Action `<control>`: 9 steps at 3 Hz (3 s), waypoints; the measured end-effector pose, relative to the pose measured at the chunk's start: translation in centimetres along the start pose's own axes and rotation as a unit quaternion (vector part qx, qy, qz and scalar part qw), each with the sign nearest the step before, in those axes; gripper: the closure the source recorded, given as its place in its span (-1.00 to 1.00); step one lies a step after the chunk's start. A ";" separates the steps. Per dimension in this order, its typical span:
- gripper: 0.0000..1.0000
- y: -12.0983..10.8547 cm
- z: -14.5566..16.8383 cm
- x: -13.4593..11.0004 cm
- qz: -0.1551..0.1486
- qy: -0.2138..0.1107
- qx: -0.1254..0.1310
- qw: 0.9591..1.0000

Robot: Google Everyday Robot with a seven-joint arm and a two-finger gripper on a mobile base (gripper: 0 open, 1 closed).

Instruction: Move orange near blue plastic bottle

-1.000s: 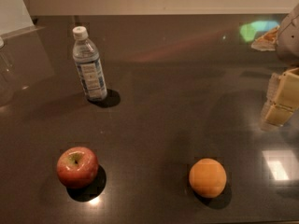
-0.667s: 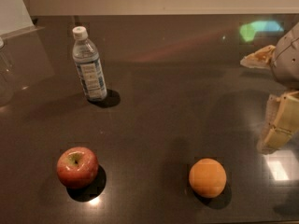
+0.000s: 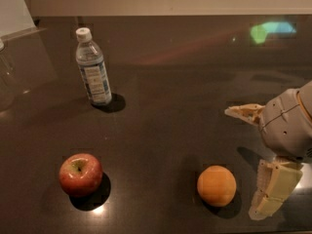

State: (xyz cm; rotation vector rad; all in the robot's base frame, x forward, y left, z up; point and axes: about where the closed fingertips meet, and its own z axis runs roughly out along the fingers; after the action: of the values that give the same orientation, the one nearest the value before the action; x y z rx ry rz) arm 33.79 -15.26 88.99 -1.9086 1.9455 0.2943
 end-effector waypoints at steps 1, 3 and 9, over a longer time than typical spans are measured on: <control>-1.00 1.0 0.9 -0.1 -0.005 -0.004 -0.003 1.000; -1.00 4.1 5.6 -0.7 -0.020 -0.002 0.004 1.000; 1.00 -6.0 4.5 -8.1 0.009 -0.035 0.018 0.999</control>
Offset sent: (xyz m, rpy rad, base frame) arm -0.0426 0.0389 -0.0692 0.0005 -0.0294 0.0305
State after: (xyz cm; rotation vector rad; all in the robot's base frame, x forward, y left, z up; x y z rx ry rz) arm 40.22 -6.35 89.12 -1.8342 1.9093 0.3250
